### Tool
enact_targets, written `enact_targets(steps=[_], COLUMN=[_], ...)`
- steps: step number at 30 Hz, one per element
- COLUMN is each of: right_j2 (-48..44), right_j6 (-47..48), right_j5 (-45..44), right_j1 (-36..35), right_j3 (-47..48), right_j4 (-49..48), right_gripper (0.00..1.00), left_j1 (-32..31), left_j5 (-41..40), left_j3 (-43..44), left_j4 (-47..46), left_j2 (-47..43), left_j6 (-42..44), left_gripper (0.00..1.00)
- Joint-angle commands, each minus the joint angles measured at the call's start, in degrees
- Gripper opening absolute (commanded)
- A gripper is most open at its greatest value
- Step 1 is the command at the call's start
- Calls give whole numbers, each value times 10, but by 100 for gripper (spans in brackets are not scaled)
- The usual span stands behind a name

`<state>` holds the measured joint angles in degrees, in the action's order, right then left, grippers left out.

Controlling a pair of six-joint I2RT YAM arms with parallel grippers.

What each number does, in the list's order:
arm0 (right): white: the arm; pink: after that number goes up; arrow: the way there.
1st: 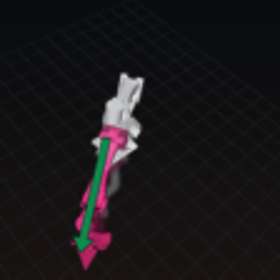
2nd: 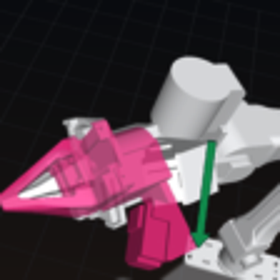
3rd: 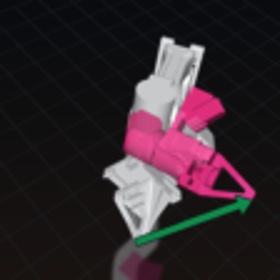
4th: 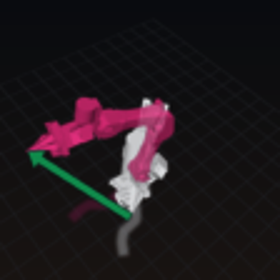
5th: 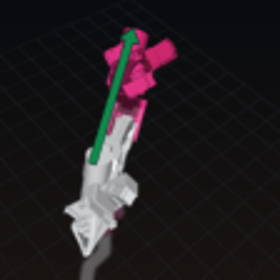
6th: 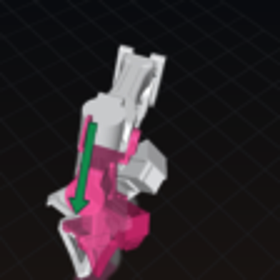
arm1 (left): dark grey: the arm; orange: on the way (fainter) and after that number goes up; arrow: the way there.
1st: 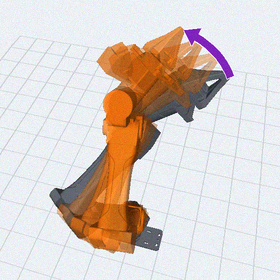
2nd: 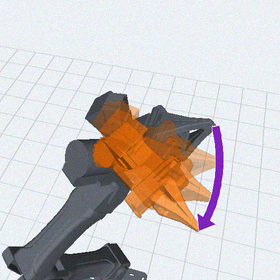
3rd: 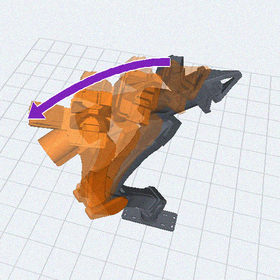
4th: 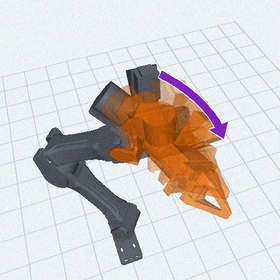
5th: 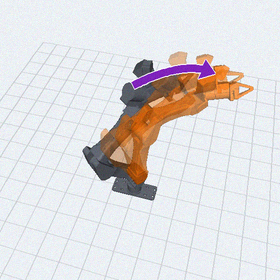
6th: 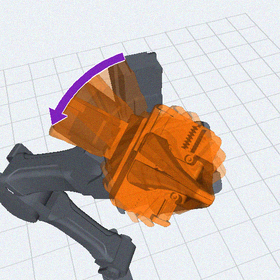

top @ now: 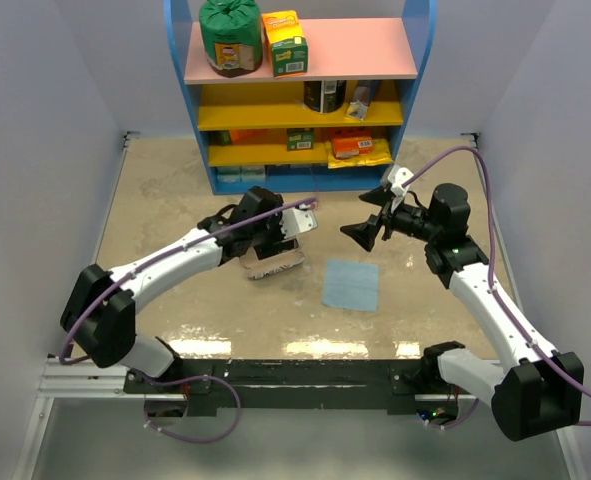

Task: Organize the sunglasses
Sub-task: Pick up the glasses cleaning cloth at the center of the board.

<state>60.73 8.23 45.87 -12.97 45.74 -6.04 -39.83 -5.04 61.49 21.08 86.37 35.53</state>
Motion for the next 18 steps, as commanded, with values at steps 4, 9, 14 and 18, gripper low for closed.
enact_targets(steps=[4, 9, 14, 18], right_j2=[25, 78, 85, 112], right_j6=[103, 239, 289, 277], right_j5=[-56, -115, -144, -148], right_j1=[3, 4, 4, 14], right_j3=[72, 130, 79, 69], right_j4=[109, 277, 293, 298], right_gripper=[93, 86, 77, 72], left_j1=[-2, -3, -11, -20], left_j5=[34, 99, 149, 179], left_j3=[21, 43, 92, 164], left_j4=[9, 21, 18, 40], left_j2=[-73, -53, 23, 100], left_j6=[-22, -28, -33, -46], left_gripper=[86, 88, 87, 85])
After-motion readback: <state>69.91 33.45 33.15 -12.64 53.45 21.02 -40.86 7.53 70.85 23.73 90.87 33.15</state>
